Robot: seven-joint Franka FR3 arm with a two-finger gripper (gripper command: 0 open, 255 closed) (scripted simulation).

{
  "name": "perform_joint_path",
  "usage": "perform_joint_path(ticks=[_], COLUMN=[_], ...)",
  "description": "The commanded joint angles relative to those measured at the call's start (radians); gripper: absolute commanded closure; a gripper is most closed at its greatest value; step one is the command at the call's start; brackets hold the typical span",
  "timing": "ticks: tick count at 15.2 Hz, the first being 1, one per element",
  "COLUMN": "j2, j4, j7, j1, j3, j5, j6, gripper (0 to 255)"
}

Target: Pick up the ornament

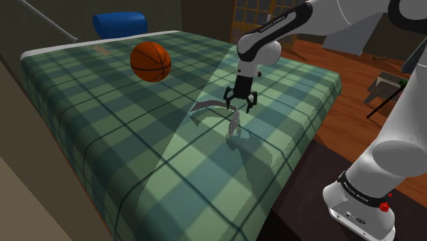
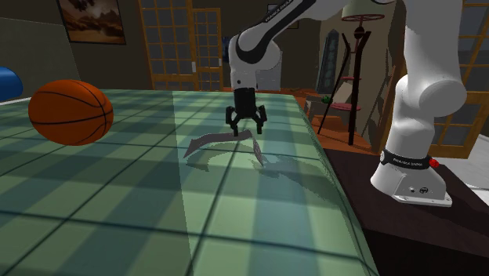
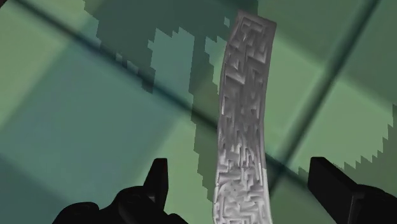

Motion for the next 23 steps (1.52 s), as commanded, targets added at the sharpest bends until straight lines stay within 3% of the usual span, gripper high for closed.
perform_joint_path(ticks=[1,4,5,14,23], j2=[0.015,0.028,0.029,0.029,-0.042], j4=[-0.009,-0.014,-0.015,-0.014,0.023], j7=[-0.007,-0.013,-0.014,-0.013,0.020], j1=[0.001,0.001,0.001,0.001,-0.002], j3=[0.001,0.001,0.001,0.001,-0.002], j5=[0.004,0.006,0.007,0.006,-0.008], j6=[0.023,0.041,0.042,0.041,-0.062], gripper=[0,0,255,255,255])
